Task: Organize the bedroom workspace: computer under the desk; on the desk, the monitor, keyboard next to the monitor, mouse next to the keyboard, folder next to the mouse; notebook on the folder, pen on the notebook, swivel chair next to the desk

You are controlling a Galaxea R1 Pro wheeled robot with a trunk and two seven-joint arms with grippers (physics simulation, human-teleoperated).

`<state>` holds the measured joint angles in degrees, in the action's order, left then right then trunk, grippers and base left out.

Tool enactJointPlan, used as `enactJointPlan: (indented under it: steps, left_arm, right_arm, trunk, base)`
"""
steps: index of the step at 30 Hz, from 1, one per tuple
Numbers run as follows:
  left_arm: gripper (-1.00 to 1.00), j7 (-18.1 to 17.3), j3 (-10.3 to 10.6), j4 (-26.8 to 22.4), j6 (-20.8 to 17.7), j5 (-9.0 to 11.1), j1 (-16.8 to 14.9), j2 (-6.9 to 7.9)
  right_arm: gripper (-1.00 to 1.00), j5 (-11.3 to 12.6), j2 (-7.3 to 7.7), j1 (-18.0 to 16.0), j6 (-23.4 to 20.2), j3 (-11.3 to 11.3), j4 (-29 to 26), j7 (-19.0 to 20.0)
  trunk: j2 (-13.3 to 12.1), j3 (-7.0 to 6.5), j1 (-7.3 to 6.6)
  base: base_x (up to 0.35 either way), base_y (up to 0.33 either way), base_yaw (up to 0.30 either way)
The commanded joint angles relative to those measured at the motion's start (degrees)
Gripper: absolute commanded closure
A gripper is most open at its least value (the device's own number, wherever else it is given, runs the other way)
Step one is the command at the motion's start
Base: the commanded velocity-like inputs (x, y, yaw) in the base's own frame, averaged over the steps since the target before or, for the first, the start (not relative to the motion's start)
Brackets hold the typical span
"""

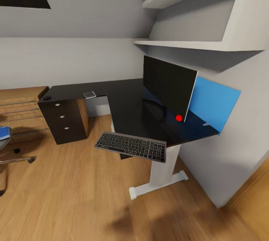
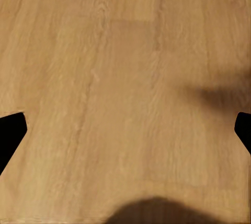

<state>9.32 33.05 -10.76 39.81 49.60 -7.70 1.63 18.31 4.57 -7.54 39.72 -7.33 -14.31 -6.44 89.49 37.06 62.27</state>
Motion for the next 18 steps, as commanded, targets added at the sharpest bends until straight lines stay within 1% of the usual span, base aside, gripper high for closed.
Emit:
enactJointPlan:
  steps: [1,6,10,14,15,18]
  left_arm:
    - [-1.0,0.5,0.5,-0.1,0.1,0.4,0.0,0.03]
    - [-1.0,0.5,0.4,-0.2,0.5,1.8,0.0,-0.02]
    - [-1.0,0.2,0.4,-0.2,0.5,2.0,0.0,-0.15]
    - [-1.0,0.0,0.4,-0.2,0.6,2.0,0.0,-0.15]
    - [-1.0,-0.1,0.4,-0.2,0.6,2.0,0.0,-0.09]
    - [-1.0,-0.1,0.4,-0.2,0.6,2.0,0.0,-0.05]
  right_arm:
    - [-1.0,0.2,-0.01,0.0,0.1,-0.5,0.0,-0.4]
    - [-1.0,0.1,-0.17,0.0,0.1,-0.5,0.0,-0.4]
    - [-1.0,-1.0,-0.33,0.0,0.1,-0.5,0.0,-0.4]
    - [-1.0,-4.0,-0.45,0.0,0.1,-0.5,0.0,-0.5]
    - [-1.0,-5.5,-0.49,0.0,0.1,-0.5,0.0,-0.5]
    - [-1.0,-6.7,-0.68,0.0,0.1,-0.5,0.1,-0.5]
  trunk:
    - [0.0,0.09,-0.02]
    - [0.0,0.27,-0.02]
    - [0.0,0.43,-0.02]
    - [0.0,0.61,-0.02]
    - [0.0,0.66,-0.02]
    - [0.0,0.8,-0.02]
  base:
    - [-0.171,-0.263,0.279]
    - [-0.222,-0.211,0.274]
    - [-0.093,-0.079,0.269]
    - [-0.023,-0.02,0.263]
    - [-0.005,-0.004,0.26]
    - [-0.019,-0.002,0.259]
